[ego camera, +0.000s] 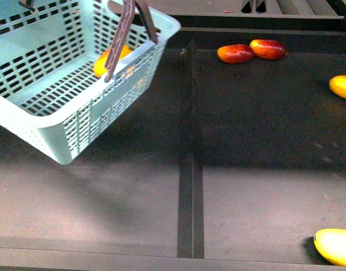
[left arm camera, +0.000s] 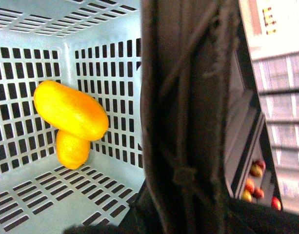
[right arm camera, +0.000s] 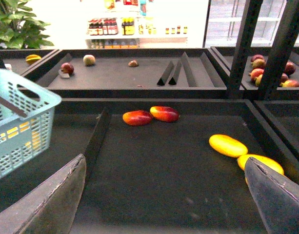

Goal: Pick lemon and mango into basket

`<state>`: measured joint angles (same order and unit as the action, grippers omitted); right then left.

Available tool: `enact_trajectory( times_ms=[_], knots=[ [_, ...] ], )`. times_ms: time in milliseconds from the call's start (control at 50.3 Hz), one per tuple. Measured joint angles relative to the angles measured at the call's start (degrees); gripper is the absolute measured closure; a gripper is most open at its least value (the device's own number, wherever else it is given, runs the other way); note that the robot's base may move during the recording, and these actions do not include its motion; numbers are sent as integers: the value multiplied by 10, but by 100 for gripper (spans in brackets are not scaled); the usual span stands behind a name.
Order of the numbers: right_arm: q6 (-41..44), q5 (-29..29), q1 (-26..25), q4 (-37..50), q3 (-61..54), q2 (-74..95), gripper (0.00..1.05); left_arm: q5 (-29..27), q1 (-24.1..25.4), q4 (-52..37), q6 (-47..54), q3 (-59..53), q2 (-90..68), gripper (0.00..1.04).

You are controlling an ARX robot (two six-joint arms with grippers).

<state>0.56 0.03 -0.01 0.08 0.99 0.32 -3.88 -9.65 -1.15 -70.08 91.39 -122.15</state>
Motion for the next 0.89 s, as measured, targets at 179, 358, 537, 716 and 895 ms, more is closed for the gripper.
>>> enact_trajectory(
  times_ms=[179, 358, 537, 716, 895],
  knots=[
    [0, 0, 0, 0, 0, 0, 9, -22, 32, 52, -72, 105, -96, 100],
    [0, 0, 0, 0, 0, 0, 9, -15, 31, 52, -109, 104, -111, 100],
    [0, 0, 0, 0, 0, 0, 9, 3, 32, 30, -118, 56, -100, 100],
    [0, 0, 0, 0, 0, 0, 9, 5, 38, -7, -122, -6, -68, 92],
    [0, 0, 0, 0, 0, 0, 9, -23, 41, -12, -144, -57, -32, 58]
  ],
)
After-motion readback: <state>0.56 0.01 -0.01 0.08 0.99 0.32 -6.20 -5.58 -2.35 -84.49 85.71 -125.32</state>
